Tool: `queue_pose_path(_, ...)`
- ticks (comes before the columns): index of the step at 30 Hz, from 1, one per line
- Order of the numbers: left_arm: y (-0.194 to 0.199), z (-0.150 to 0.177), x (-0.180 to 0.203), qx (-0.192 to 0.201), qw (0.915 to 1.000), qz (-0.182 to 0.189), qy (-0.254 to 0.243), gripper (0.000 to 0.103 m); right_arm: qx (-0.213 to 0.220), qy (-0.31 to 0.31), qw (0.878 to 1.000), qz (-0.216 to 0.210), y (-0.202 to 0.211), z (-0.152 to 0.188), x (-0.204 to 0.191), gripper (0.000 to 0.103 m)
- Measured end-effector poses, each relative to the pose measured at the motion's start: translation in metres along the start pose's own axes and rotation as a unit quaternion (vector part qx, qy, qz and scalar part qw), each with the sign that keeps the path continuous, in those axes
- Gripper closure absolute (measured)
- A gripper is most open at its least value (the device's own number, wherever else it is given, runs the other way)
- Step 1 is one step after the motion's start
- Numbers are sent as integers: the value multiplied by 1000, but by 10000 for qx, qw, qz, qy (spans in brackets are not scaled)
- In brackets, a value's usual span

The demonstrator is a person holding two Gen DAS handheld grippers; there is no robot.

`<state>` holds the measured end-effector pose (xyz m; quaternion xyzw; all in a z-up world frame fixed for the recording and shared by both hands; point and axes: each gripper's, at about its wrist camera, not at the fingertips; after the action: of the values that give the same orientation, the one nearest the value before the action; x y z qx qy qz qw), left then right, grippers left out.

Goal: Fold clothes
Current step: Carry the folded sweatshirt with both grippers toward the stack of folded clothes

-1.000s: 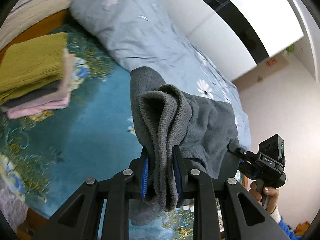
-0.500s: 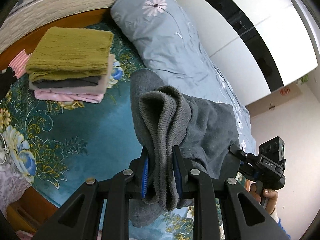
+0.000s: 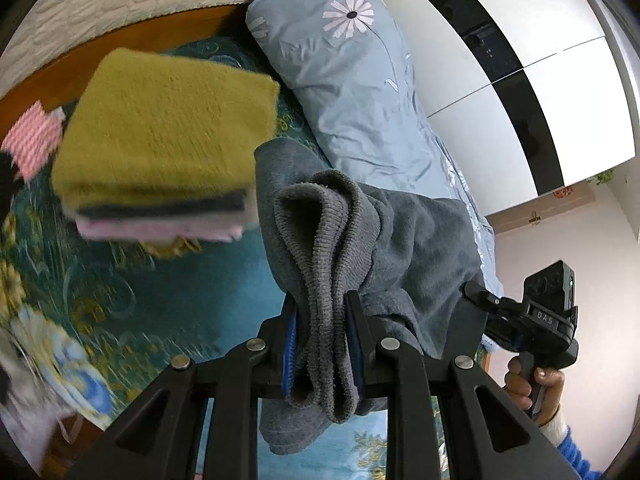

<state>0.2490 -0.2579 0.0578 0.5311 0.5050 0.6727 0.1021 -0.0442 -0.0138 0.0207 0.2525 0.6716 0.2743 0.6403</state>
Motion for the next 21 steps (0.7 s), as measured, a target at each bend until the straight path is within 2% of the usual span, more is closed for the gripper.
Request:
queue_pose_path(8,46,-72,-70,93,9999,-45,49,80,-181,-22,9998,42,-79,-59,-72,84)
queue_pose_path(13,68,-110,-114,180,9996,-57,191,80,-354,45,9993,97,-127,-83,-102,84)
queue_pose_path(21,66,-145,-164,261,9981,-4,558,80,-719,103,9967,353,-183,-137,-127,84)
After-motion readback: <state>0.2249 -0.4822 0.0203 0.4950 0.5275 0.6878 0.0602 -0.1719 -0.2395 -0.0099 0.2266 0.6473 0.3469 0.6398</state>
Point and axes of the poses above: each gripper's, at about its wrist camera, not at the fingertips, and y roughly against the way its jaws point, x to its right, z to its underside, and after that the axes turned 14 degrees about -x, right-handed
